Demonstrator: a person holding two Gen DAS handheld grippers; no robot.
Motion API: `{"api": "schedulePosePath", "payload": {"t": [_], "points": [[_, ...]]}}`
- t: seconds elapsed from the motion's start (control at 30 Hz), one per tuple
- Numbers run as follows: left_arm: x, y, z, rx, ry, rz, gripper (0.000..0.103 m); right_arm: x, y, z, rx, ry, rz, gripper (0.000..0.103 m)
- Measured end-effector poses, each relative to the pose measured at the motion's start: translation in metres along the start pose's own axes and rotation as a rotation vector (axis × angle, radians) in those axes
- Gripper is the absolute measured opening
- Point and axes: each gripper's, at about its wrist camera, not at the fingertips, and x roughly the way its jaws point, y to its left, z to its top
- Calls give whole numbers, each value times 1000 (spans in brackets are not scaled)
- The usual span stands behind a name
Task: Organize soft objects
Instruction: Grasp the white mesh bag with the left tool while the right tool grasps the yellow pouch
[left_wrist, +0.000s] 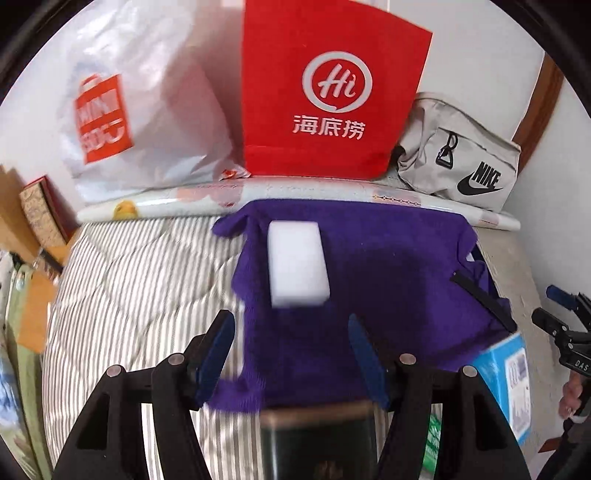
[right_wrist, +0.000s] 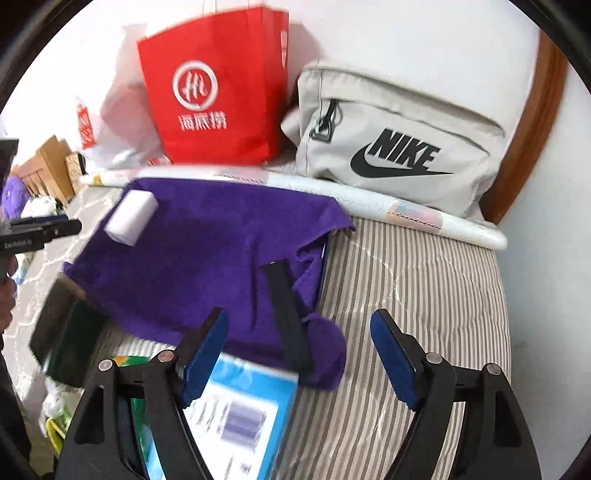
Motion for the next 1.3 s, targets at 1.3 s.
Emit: {"api": "schedulePosePath", "payload": {"t": [1.3], "points": [[-44,9,-231,164,52,53,73,-91,70,-189,150,-4,166,78]]}}
